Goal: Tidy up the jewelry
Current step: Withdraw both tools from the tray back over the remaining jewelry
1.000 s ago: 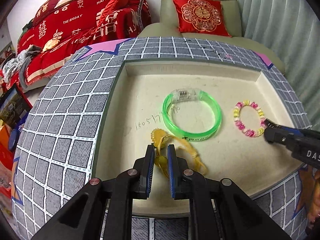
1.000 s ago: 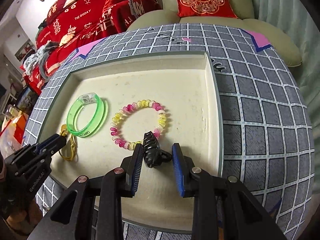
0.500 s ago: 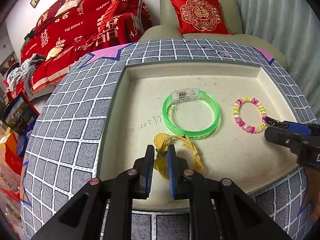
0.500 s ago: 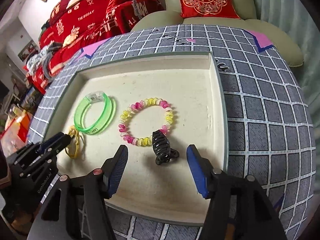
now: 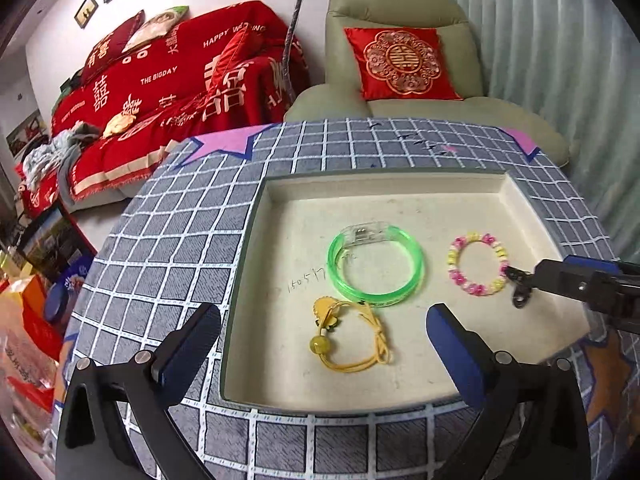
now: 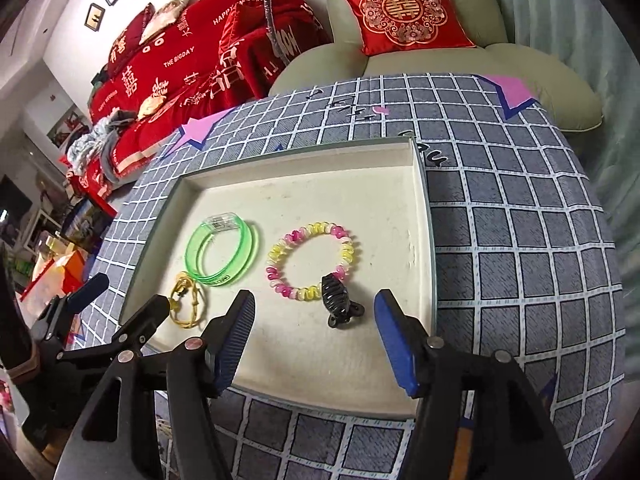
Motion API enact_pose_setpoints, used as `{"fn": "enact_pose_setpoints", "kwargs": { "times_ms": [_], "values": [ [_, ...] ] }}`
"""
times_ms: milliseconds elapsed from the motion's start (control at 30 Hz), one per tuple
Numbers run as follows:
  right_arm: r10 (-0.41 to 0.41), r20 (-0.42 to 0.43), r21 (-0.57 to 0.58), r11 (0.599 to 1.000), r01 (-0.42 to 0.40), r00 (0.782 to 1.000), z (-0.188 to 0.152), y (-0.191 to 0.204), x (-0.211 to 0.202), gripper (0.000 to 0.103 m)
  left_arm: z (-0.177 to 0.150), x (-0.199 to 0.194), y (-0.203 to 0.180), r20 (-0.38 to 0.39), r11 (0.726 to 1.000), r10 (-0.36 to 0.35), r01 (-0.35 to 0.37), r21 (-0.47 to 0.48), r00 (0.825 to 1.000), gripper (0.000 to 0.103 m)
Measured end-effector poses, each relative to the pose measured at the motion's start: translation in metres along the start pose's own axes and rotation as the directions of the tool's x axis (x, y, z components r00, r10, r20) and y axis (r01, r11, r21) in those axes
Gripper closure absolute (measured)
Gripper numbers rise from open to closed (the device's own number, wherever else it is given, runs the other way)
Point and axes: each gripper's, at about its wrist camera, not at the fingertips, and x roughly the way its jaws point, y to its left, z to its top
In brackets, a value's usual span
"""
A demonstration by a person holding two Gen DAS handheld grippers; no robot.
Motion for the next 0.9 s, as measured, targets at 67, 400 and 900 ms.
{"fn": "enact_pose_setpoints", "kwargs": {
  "times_ms": [67,400,900],
  "values": [
    [0.011,0.004,-0.005,1.000,-0.011,1.000,-0.002,0.003,-0.006,0.029,-0.001,-0.010,0.001,0.015,1.000,-0.004,0.004,-0.003,1.000,0.000],
    [0.063,0.020,0.022,0.998,-0.064,0.998,-0.025,0.006,-0.038,0.014,-0.021,-0.049,0.000,0.026,1.000,-0.009,0.009,0.025,1.000,0.000],
    [0.061,0.060,0.010,0.998,-0.061,0.996,-0.064,0.018,-0.072,0.000,-0.059,-0.086,-0.003,0.015,0.999,-0.029,0.028,0.037,0.999,0.000]
  ]
}}
